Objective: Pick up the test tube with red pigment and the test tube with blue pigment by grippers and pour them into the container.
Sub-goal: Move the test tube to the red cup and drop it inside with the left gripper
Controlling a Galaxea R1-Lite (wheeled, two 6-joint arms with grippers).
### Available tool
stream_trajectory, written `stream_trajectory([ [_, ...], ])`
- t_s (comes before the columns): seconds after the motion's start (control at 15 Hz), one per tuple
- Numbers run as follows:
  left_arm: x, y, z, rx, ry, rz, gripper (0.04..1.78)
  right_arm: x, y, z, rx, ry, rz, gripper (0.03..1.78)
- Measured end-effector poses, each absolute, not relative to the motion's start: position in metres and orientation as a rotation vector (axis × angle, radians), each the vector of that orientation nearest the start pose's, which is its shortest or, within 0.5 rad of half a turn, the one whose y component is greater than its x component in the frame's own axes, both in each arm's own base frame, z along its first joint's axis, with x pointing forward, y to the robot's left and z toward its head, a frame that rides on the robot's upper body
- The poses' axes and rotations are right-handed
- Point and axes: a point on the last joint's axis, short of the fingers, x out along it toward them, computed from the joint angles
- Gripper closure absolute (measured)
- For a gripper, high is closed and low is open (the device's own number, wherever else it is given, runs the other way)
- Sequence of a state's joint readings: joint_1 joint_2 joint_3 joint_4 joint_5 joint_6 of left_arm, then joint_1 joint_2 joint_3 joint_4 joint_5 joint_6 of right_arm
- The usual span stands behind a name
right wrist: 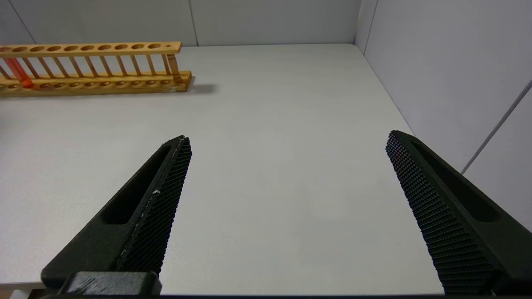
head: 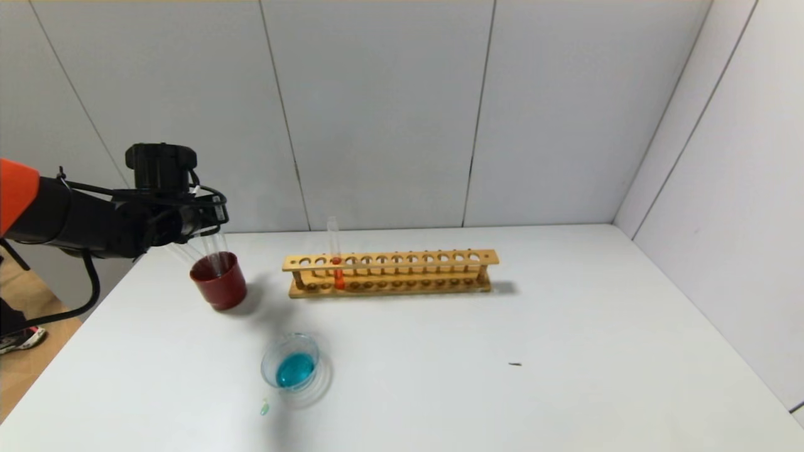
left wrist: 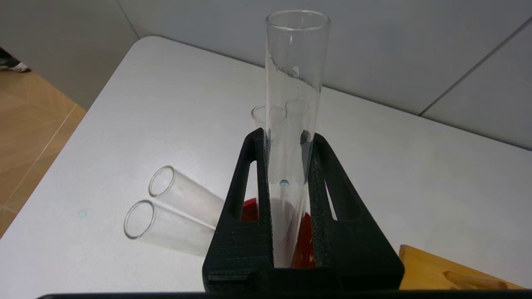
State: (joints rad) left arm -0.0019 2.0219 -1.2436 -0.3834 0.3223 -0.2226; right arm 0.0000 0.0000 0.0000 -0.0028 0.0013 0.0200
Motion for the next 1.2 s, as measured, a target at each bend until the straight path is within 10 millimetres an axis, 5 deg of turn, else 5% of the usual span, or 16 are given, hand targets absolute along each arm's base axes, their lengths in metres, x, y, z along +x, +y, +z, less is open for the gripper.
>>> stream_trajectory([
  [1.2,0.390,-0.008,0.141,-0.136,0.353,0.379,1.52,-0.023,0.000,0.076,0.020,-0.003,0.001,0.10],
])
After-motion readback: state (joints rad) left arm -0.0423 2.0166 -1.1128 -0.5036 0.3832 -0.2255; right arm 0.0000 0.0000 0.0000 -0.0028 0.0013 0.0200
